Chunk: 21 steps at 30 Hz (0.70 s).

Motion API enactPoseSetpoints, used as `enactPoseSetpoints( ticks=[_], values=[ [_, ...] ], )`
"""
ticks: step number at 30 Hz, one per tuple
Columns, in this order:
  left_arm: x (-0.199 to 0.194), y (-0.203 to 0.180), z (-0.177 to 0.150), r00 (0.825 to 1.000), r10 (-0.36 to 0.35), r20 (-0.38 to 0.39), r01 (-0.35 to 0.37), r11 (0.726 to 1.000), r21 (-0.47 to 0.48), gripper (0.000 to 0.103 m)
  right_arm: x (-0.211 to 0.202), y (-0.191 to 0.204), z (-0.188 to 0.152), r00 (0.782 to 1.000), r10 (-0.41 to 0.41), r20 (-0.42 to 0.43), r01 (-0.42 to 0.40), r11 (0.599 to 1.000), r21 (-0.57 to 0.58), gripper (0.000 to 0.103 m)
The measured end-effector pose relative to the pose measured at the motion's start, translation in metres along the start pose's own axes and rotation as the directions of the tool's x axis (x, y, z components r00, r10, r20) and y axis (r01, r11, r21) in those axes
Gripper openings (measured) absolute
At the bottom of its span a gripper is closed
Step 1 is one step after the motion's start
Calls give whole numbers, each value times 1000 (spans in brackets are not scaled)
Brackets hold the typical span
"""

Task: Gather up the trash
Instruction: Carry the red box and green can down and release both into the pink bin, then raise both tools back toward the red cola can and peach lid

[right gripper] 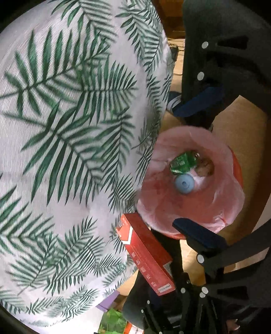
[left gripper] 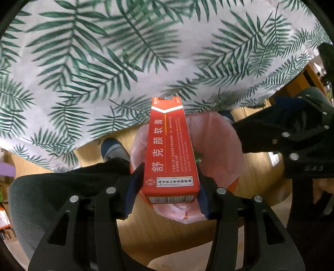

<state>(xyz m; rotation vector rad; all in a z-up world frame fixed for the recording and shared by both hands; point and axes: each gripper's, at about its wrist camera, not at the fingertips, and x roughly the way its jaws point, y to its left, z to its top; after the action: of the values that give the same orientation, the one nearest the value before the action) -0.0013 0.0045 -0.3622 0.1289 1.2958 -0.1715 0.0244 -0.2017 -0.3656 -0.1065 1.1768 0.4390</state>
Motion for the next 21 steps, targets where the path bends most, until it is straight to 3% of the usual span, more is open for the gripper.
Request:
enactPoseSetpoints(
  ticks=[6, 12, 14, 18, 21],
  values=[
    [24, -9, 4, 999, -6, -48, 7, 1000, 24, 49, -1, -2, -1, 996, -92, -12, 91, 996, -20, 97],
    [39, -18, 3, 997, -6, -80, 10, 999, 43, 51, -1, -11, -6, 996, -90, -28, 90, 996, 14, 97],
    [41, -20, 3, 997, -4, -81, 8, 999, 52, 56, -1, -10, -6, 995, -95, -26, 95, 995, 14, 97],
    [41, -24, 5, 997, 17, -71, -12, 997, 70, 79, -2, -13, -6, 994, -106, -29, 107, 994, 27, 98],
    [37, -23, 5, 998, 26, -55, -22, 997, 69, 86, -15, -21, -5, 998, -52, 19, 50, 995, 91, 98]
  ],
)
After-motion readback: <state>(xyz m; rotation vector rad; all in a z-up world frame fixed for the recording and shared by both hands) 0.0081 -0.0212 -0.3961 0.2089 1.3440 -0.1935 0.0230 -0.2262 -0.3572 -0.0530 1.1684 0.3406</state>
